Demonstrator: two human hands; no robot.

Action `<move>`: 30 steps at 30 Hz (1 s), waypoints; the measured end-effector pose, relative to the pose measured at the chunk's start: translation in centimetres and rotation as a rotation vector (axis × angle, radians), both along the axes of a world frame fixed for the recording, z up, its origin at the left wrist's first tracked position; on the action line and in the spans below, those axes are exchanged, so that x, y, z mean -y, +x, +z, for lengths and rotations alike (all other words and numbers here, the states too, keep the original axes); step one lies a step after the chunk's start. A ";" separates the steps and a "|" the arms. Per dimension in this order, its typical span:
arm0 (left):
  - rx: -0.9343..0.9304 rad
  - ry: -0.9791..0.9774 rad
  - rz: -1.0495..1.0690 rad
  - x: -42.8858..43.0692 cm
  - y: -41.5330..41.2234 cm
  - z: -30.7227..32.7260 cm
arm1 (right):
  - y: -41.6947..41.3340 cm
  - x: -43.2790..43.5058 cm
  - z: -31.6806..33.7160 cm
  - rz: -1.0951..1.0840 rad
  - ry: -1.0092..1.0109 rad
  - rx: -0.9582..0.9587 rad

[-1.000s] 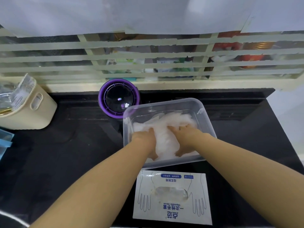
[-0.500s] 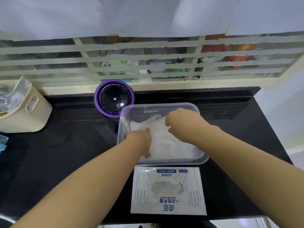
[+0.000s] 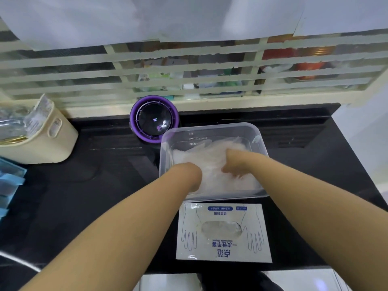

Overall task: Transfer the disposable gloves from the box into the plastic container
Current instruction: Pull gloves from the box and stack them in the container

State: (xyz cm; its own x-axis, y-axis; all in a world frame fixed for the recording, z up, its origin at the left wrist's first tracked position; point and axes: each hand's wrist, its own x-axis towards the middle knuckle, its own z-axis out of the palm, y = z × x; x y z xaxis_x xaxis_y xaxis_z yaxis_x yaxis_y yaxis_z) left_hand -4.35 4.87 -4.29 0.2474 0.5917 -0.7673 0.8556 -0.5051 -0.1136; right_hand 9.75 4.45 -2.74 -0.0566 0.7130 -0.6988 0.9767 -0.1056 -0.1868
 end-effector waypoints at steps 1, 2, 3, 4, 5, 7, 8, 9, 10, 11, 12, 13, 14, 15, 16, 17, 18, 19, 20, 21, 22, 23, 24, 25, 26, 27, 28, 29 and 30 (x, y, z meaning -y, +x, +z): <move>-0.002 0.003 -0.021 0.1 0.1 0.5 | 0.2 0.1 0.9 0.031 0.005 0.010; -0.002 0.016 -0.045 0.2 0.1 1.1 | 0.5 0.2 2.0 0.079 0.021 0.034; 0.002 0.038 -0.064 0.3 -0.1 1.6 | 0.8 0.4 3.2 0.134 0.051 0.066; 0.002 0.057 -0.079 0.3 -0.4 2.2 | 1.0 0.6 4.5 0.189 0.090 0.096; 0.013 0.072 -0.089 0.4 -0.8 2.8 | 1.2 1.0 5.8 0.230 0.145 0.120; 0.098 0.121 -0.093 0.4 -1.9 3.3 | 1.3 1.8 8.0 0.265 0.289 0.106; 0.182 0.164 -0.101 0.5 -2.3 3.6 | 1.0 2.4 8.8 0.261 0.355 0.059; 0.293 0.212 -0.085 1.0 -2.8 4.2 | 0.6 3.4 9.4 0.262 0.392 -0.007; 0.417 0.259 -0.068 1.7 -3.1 4.7 | 0.0 4.5 9.9 0.298 0.376 -0.071; 0.541 0.302 -0.069 2.6 -3.6 5.3 | -0.5 5.7 9.9 0.358 0.309 -0.118; 0.659 0.346 -0.108 3.7 -4.0 5.7 | -1.1 7.1 9.7 0.430 0.214 -0.142; 0.766 0.384 -0.173 5.1 -4.7 5.9 | -1.7 8.6 8.9 0.495 0.107 -0.139; 0.854 0.406 -0.257 6.3 -5.3 5.9 | -1.9 9.9 7.9 0.549 0.012 -0.116; 0.887 0.402 -0.349 7.3 -5.9 5.7 | -2.1 11.1 6.6 0.590 -0.060 -0.079; 0.895 0.385 -0.435 8.1 -6.4 5.3 | -2.1 12.0 5.3 0.612 -0.104 -0.036; 0.886 0.367 -0.516 8.8 -6.8 4.4 | -2.1 12.7 4.1 0.621 -0.124 0.009; 0.849 0.315 -0.564 9.4 -6.8 3.6 | -1.9 13.3 3.1 0.617 -0.129 0.046; 0.771 0.256 -0.578 10.0 -6.6 2.8 | -1.8 13.7 2.4 0.605 -0.125 0.065; 0.679 0.209 -0.577 10.6 -6.4 2.0 | -1.9 14.1 1.9 0.598 -0.120 0.074; 0.595 0.171 -0.558 10.9 -6.4 1.0 | -1.9 14.3 1.6 0.591 -0.110 0.076; 0.535 0.155 -0.541 11.2 -6.4 0.3 | -1.9 14.5 1.3 0.583 -0.096 0.074; 0.500 0.156 -0.539 11.3 -6.5 -0.2 | -1.8 14.7 1.0 0.572 -0.079 0.069; 0.490 0.166 -0.540 11.3 -6.5 -0.5 | -1.8 14.8 0.7 0.556 -0.056 0.060; 0.493 0.179 -0.548 11.2 -6.6 -0.7 | -1.8 14.9 0.5 0.538 -0.030 0.051; 0.506 0.186 -0.552 11.1 -6.6 -0.8 | -1.8 15.0 0.2 0.523 -0.009 0.045; 0.516 0.188 -0.553 11.0 -6.6 -1.0 | -1.9 15.1 0.0 0.516 0.011 0.043; 0.521 0.194 -0.556 11.0 -6.7 -1.0 | -2.0 15.1 -0.2 0.517 0.031 0.042; 0.520 0.191 -0.558 10.9 -6.7 -1.0 | -2.0 15.2 -0.5 0.517 0.049 0.038; 0.515 0.188 -0.559 10.9 -6.7 -1.1 | -1.9 15.3 -0.7 0.514 0.062 0.028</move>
